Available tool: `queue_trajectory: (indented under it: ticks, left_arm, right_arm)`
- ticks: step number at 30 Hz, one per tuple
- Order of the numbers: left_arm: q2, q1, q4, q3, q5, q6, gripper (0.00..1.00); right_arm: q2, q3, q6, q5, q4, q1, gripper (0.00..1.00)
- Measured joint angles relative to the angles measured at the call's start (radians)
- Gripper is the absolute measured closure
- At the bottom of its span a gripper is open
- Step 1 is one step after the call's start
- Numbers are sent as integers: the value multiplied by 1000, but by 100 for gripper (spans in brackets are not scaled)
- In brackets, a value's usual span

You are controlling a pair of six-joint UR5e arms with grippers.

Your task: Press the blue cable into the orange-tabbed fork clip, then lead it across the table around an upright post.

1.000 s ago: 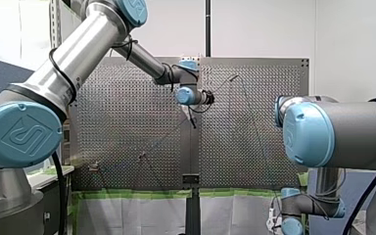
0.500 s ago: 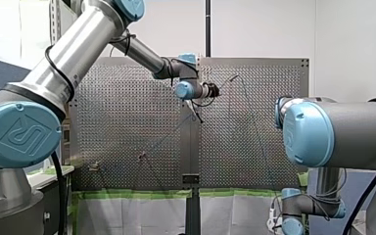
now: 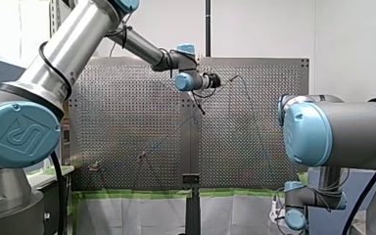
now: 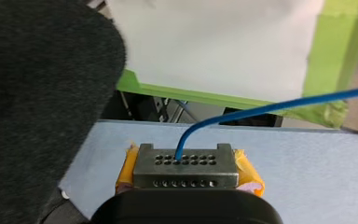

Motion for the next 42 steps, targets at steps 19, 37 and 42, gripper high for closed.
queue_trajectory:
  ticks: [19,37,42]
  left_arm:
    - [63,-54,-40,0,30,10,0]
    - [66,-79,-54,0,-56,104,0]
    - [62,-85,-59,10,-76,146,0]
  right_arm:
    - [-61,-27,-3,-63,10,-12,100]
    - [-81,-32,0,-105,13,-12,100]
    - [-81,-32,1,-107,13,-9,100]
